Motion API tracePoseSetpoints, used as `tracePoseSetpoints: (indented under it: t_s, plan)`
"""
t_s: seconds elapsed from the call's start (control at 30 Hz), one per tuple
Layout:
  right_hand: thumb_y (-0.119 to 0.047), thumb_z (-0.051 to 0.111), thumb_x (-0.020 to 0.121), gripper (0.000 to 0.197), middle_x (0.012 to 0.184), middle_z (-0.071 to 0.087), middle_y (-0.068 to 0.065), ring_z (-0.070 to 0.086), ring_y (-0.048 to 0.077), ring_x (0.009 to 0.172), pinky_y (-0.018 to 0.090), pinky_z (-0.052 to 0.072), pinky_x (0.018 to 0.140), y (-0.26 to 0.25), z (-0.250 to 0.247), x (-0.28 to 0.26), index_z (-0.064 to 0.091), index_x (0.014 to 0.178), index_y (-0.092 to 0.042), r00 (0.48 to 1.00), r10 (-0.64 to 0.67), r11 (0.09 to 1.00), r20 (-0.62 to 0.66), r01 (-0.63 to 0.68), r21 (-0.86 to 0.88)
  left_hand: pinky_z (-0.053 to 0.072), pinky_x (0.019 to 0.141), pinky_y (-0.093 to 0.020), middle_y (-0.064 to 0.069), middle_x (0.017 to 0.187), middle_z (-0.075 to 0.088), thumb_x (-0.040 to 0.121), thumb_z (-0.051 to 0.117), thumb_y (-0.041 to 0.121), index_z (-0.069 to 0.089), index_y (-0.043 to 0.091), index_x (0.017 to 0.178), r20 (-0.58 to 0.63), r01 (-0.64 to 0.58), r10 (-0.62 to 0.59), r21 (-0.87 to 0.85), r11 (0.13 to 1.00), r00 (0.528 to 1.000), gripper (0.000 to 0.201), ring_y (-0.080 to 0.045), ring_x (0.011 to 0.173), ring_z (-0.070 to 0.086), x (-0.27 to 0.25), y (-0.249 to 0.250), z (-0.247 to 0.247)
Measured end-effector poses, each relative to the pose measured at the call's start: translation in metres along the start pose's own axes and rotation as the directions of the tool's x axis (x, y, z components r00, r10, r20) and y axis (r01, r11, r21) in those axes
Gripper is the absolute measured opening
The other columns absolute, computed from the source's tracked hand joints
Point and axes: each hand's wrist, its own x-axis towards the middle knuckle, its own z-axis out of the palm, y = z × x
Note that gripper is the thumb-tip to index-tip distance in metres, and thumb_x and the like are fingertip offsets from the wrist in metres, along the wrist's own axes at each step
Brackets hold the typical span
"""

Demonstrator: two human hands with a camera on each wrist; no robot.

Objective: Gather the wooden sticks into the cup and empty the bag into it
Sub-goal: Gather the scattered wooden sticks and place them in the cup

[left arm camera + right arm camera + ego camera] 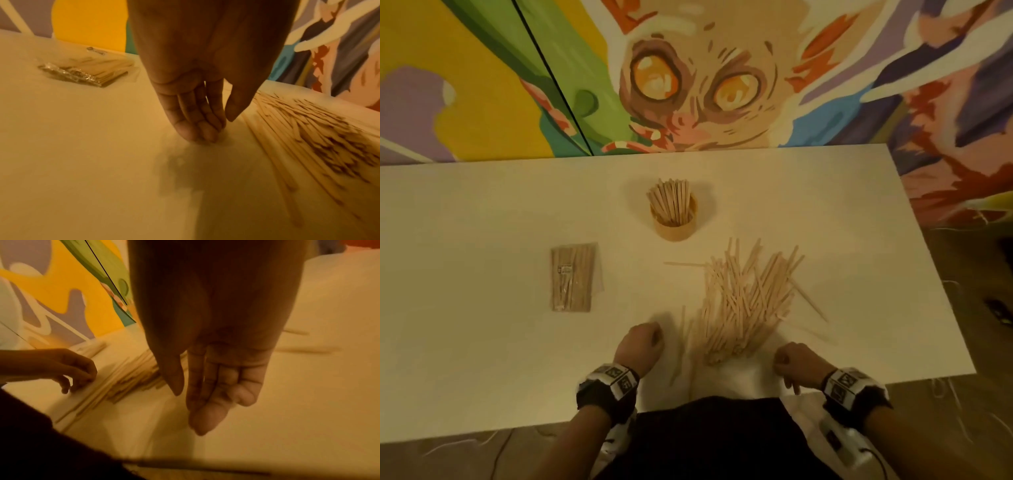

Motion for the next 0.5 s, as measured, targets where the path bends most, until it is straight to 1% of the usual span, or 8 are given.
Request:
tracePoseSetpoints:
  t_s: [0.1,0.13,0.2,0.3,0.37,0.4,0.47,0.5]
  plan:
    - [-0.008,0.05,0.089,0.018,0.066,0.069,0.008,0.061,0.013,0.047,0.022,0.051,0.051,0.015,0.014,-0.006,0.06,0.075,-0.009,1.0,0.008,0.999,-0.012,-0.007,0.031,0.035,0.067,-0.028,-0.002,0.085,0.051,0.088,0.052,0.019,0.05,0.015,0.082,-0.041,0.046,-0.046,0.017,0.999,0.998,0.008,-0.023,0.081,0.052,-0.011,0.018,0.009]
    - [-0.008,0.05,0.089,0.017,0.065,0.069,0.008,0.06,0.013,0.047,0.022,0.051,0.051,0.018,0.016,-0.007,0.06,0.075,-0.009,1.0,0.004,0.999,-0.029,-0.003,0.046,0.036,0.069,-0.028,-0.004,0.089,0.05,0.09,0.051,0.018,0.052,0.013,0.087,-0.054,0.058,-0.057,0.027,0.998,0.997,0.006,-0.024,0.085,0.053,-0.014,0.027,0.011]
    - [-0.007,0.049,0.088,0.017,0.065,0.069,0.008,0.061,0.012,0.047,0.023,0.053,0.053,0.019,0.017,-0.007,0.061,0.076,-0.008,0.999,-0.014,0.998,-0.037,0.016,0.055,0.042,0.076,-0.03,-0.009,0.102,0.054,0.094,0.049,0.02,0.055,0.007,0.105,-0.068,0.095,-0.089,0.076,0.993,0.994,0.018,-0.027,0.094,0.055,-0.018,0.044,0.018]
    - [-0.005,0.048,0.088,0.023,0.063,0.068,0.006,0.06,0.01,0.044,0.023,0.053,0.054,0.017,0.016,-0.008,0.059,0.07,-0.011,0.998,-0.059,0.997,-0.022,0.06,0.043,0.05,0.083,-0.039,-0.014,0.115,0.056,0.097,0.046,0.029,0.052,0.005,0.12,-0.096,0.118,-0.107,0.122,0.986,0.99,0.033,-0.027,0.091,0.052,-0.019,0.07,0.034]
    - [-0.004,0.048,0.088,0.023,0.062,0.067,0.005,0.06,0.007,0.042,0.018,0.049,0.051,0.016,0.016,-0.008,0.058,0.068,-0.013,0.997,-0.078,0.996,-0.022,0.079,0.044,0.049,0.088,-0.042,-0.016,0.119,0.048,0.097,0.048,0.04,0.044,0.003,0.129,-0.069,0.098,-0.086,0.186,0.978,0.994,0.049,-0.033,0.104,0.052,-0.014,0.088,0.047]
    - [-0.005,0.049,0.087,0.022,0.062,0.068,0.004,0.059,0.006,0.042,0.017,0.047,0.05,0.017,0.015,-0.006,0.059,0.069,-0.013,0.996,-0.085,0.996,-0.022,0.086,0.036,0.047,0.09,-0.042,-0.015,0.121,0.045,0.092,0.053,0.051,0.04,0.003,0.131,-0.073,0.132,-0.122,0.159,0.978,0.99,0.064,-0.035,0.11,0.05,-0.009,0.097,0.051]
    - [-0.005,0.05,0.086,0.019,0.062,0.068,0.004,0.059,0.005,0.041,0.017,0.047,0.05,0.021,0.015,-0.004,0.06,0.071,-0.01,0.996,-0.089,0.996,-0.014,0.089,0.029,0.046,0.092,-0.042,-0.014,0.125,0.043,0.078,0.058,0.07,0.036,0.002,0.131,-0.099,0.2,-0.191,0.097,0.975,0.977,0.089,-0.035,0.115,0.048,0.0,0.113,0.057]
    - [-0.005,0.05,0.086,0.018,0.062,0.067,0.005,0.059,0.005,0.041,0.017,0.048,0.05,0.022,0.015,-0.002,0.06,0.072,-0.009,0.996,-0.092,0.995,-0.009,0.092,0.033,0.046,0.091,-0.042,-0.014,0.127,0.043,0.075,0.058,0.072,0.035,0.002,0.132,-0.112,0.205,-0.194,0.104,0.973,0.975,0.093,-0.034,0.115,0.047,0.005,0.118,0.058]
